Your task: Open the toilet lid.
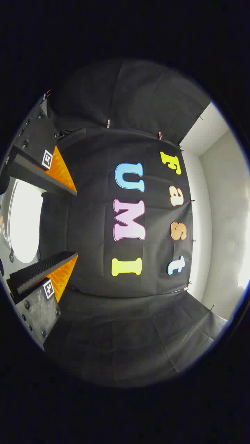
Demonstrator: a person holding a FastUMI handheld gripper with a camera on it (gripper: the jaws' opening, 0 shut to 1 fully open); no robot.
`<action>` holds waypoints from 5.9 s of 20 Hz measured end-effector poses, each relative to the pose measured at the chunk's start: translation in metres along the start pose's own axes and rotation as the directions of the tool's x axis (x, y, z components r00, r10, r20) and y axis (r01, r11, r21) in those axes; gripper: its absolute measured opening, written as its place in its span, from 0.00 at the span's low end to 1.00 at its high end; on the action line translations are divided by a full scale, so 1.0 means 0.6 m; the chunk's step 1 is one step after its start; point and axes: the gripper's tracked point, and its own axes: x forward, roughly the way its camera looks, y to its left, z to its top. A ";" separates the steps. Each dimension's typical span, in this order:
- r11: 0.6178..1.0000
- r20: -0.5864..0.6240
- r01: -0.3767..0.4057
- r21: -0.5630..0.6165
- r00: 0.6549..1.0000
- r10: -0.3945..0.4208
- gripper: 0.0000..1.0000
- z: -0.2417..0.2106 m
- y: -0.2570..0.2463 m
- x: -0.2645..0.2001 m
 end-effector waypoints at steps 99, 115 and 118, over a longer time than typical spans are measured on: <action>0.241 -0.722 0.682 0.690 0.623 0.303 0.07 -0.916 -0.320 0.092; 0.637 -0.527 0.283 0.717 0.818 0.230 0.06 -0.563 -0.188 0.192; 0.694 -0.493 0.213 0.688 0.839 0.231 0.07 -0.505 -0.142 0.199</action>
